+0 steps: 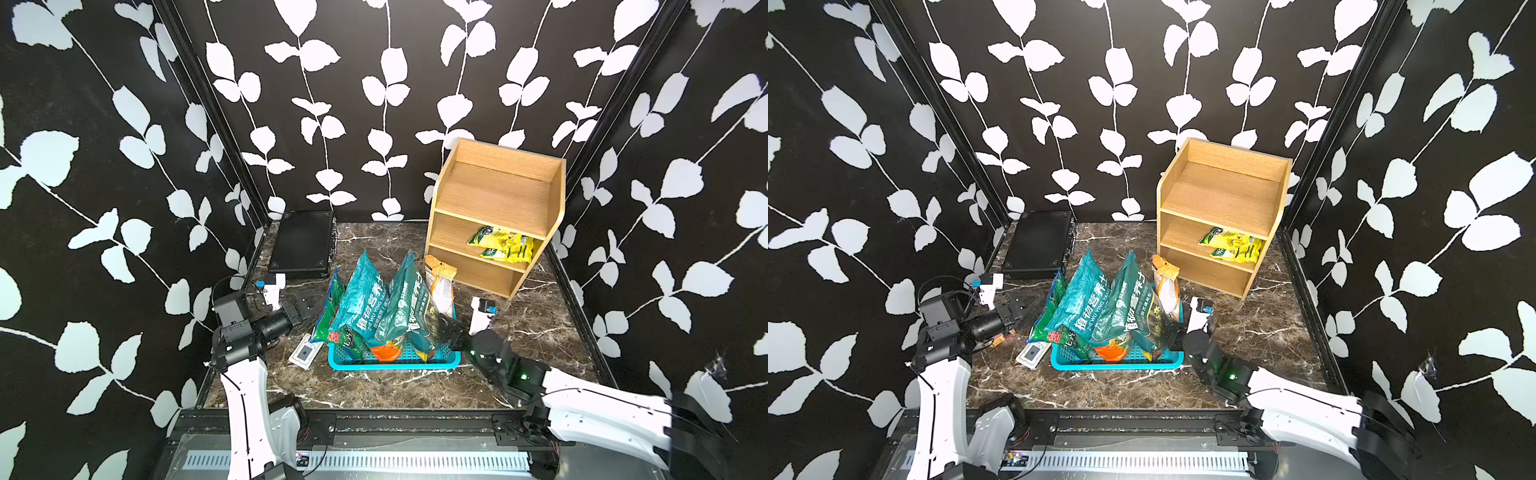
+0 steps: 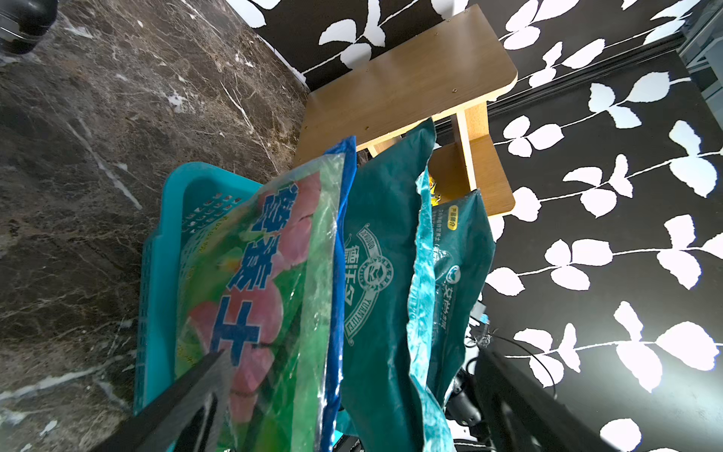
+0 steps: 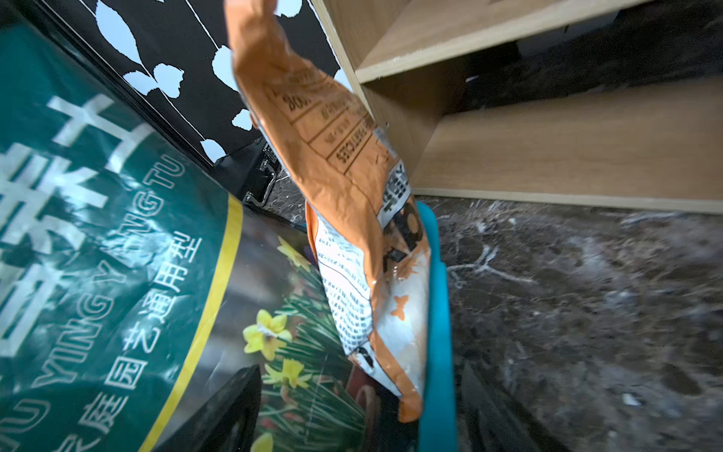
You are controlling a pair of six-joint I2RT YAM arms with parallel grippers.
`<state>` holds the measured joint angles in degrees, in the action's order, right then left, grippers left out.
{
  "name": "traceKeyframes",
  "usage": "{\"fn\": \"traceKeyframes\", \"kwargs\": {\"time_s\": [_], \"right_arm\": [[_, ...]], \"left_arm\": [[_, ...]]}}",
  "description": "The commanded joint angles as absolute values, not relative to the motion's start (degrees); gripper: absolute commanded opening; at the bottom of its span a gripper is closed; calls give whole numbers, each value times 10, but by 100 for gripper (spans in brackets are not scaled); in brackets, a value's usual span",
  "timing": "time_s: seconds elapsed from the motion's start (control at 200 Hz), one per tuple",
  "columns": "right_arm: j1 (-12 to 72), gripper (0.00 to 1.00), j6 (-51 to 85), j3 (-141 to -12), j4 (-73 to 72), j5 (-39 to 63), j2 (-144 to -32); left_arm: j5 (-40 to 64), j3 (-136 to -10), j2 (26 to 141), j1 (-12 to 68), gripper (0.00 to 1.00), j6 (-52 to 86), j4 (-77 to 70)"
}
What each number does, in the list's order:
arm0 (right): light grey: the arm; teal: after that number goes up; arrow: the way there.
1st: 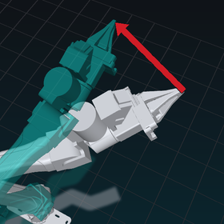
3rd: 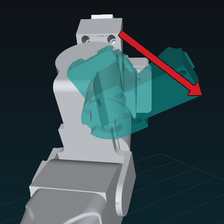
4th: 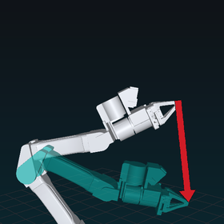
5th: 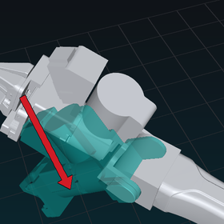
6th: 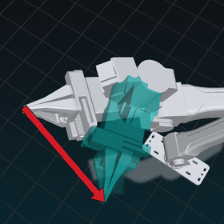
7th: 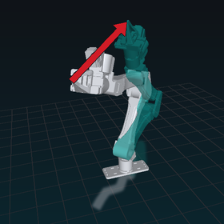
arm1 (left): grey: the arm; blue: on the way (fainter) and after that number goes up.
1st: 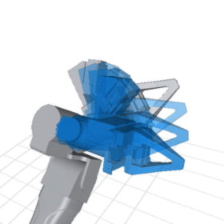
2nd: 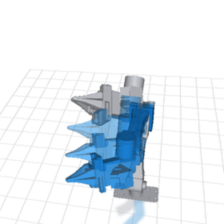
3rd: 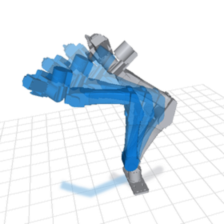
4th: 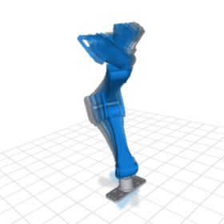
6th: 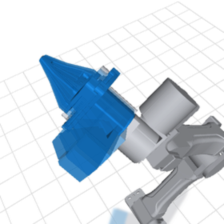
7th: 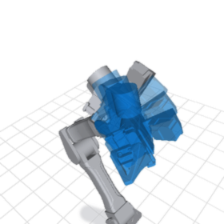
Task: Take down the fertilizer bag from the shelf
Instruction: Place the fertilizer bag in the storage box, then pick up the fertilizer bag from the shelf.
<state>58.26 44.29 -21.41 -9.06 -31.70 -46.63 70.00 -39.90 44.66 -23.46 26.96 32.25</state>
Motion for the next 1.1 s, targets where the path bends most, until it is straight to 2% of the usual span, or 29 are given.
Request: {"fn": "traceKeyframes", "kwargs": {"time_s": [0.0,0.145,0.355,0.53,0.835,1.095], "right_arm": [[584,88,396,-246,23,-368,-415],[535,89,382,-277,52,-396,-394],[360,87,417,-321,23,-242,-460],[264,84,427,-399,0,-160,-571],[246,78,388,-490,-24,-188,-697],[245,71,387,-498,-7,-236,-693]], "left_arm": [[708,-391,444,-238,99,265,312],[709,-391,443,-238,99,265,312],[708,-391,443,-237,99,265,313],[710,-392,442,-238,99,265,313],[708,-393,443,-238,99,265,313],[708,-393,443,-238,99,264,312]]}}
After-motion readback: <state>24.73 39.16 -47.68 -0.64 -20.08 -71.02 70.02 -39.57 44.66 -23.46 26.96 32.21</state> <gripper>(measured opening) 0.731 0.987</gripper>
